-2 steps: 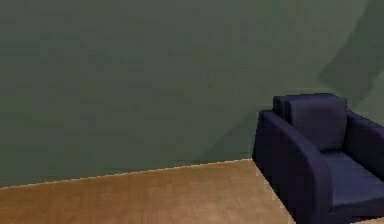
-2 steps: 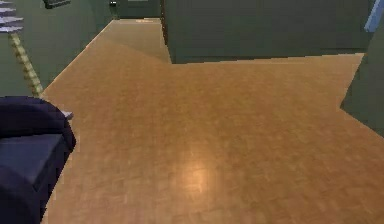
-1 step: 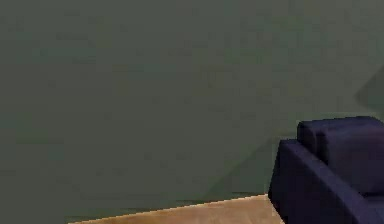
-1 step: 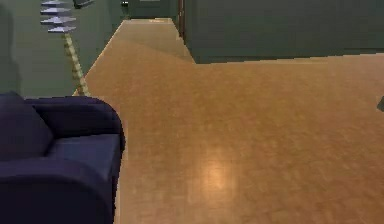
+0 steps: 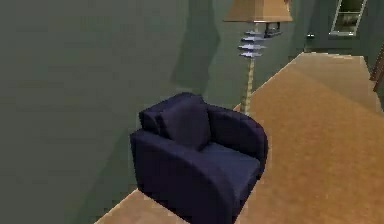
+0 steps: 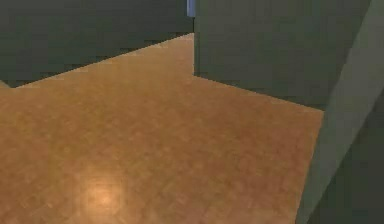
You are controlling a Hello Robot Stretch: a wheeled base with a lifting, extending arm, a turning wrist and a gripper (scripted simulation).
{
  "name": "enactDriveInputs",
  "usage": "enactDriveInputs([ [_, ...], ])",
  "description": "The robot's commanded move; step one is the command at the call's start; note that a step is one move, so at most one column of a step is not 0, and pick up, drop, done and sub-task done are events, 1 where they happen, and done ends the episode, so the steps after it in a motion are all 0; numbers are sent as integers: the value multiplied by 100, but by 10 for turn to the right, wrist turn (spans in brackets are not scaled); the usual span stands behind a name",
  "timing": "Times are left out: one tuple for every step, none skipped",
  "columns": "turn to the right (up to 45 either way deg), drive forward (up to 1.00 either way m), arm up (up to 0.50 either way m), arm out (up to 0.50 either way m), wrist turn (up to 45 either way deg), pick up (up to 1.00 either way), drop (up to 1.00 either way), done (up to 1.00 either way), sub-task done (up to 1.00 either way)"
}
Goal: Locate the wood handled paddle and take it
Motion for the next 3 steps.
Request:
enactDriveInputs([
  [450,0,0,0,0,0,0,0,0],
  [360,0,0,0,0,0,0,0,0],
  [0,100,0,0,0,0,0,0,0],
])
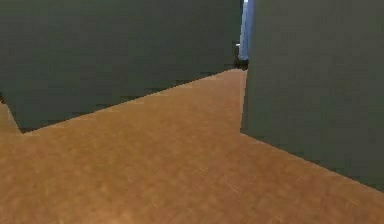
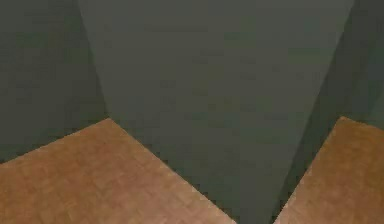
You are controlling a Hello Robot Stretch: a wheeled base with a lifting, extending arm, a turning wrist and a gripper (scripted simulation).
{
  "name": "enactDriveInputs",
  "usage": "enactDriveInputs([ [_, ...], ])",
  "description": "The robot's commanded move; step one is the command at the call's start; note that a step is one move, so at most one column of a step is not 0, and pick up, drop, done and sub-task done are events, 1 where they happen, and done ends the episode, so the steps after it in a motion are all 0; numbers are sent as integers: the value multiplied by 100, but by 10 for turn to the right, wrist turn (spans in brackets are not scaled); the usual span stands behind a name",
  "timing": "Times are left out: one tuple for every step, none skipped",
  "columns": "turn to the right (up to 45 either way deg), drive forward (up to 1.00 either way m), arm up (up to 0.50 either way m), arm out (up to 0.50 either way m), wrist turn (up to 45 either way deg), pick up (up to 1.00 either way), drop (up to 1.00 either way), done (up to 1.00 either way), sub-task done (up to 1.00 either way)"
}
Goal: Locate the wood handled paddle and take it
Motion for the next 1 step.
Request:
enactDriveInputs([
  [0,100,0,0,0,0,0,0,0],
])
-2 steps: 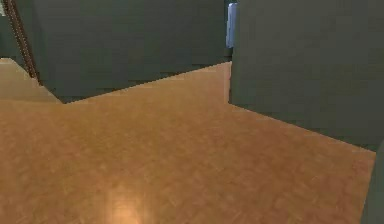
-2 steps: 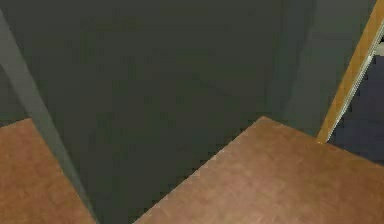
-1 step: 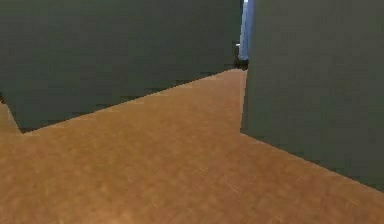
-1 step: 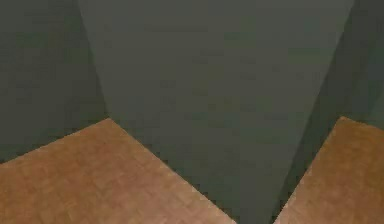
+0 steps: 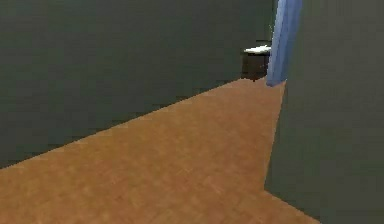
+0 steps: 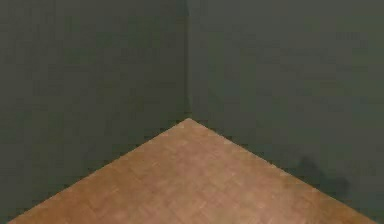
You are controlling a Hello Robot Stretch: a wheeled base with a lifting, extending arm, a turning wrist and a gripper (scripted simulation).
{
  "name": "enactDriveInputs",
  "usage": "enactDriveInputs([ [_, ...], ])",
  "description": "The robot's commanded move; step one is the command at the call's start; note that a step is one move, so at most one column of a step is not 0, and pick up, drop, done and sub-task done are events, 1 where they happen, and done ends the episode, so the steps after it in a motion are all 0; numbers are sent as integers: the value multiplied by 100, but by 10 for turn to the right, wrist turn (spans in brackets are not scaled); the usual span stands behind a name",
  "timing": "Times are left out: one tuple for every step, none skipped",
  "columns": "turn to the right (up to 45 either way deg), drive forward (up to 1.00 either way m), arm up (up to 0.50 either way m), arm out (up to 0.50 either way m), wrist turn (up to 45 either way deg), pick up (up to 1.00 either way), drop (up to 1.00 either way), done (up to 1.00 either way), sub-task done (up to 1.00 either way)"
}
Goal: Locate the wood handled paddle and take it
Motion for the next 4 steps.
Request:
enactDriveInputs([
  [0,100,0,0,0,0,0,0,0],
  [30,0,0,0,0,0,0,0,0],
  [0,20,0,0,0,0,0,0,0],
  [0,20,0,0,0,0,0,0,0],
])
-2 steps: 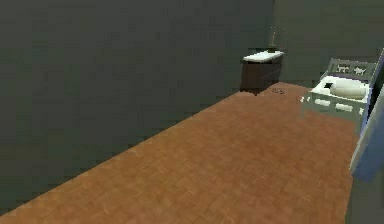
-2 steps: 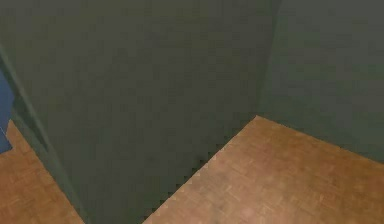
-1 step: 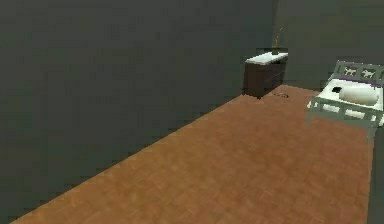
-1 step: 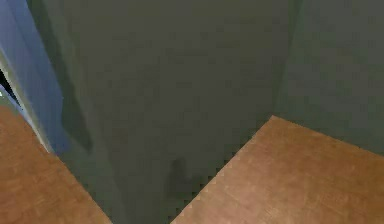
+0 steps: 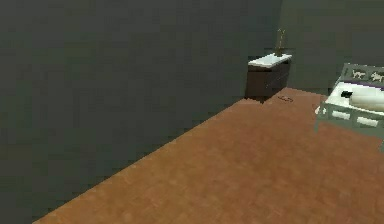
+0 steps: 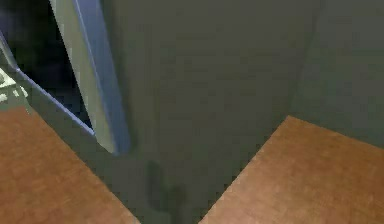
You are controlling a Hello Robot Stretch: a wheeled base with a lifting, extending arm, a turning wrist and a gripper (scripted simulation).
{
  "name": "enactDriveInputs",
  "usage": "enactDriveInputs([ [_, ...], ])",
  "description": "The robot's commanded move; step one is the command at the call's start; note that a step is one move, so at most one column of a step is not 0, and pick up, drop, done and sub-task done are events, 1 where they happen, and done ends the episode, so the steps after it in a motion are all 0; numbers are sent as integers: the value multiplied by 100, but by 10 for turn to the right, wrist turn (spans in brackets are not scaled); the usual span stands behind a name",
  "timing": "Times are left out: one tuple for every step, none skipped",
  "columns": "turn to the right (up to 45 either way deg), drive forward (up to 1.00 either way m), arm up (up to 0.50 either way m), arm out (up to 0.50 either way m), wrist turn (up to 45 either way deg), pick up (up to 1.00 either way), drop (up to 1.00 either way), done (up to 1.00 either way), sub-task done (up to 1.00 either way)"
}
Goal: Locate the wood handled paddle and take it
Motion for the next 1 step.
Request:
enactDriveInputs([
  [240,0,0,0,0,0,0,0,0],
])
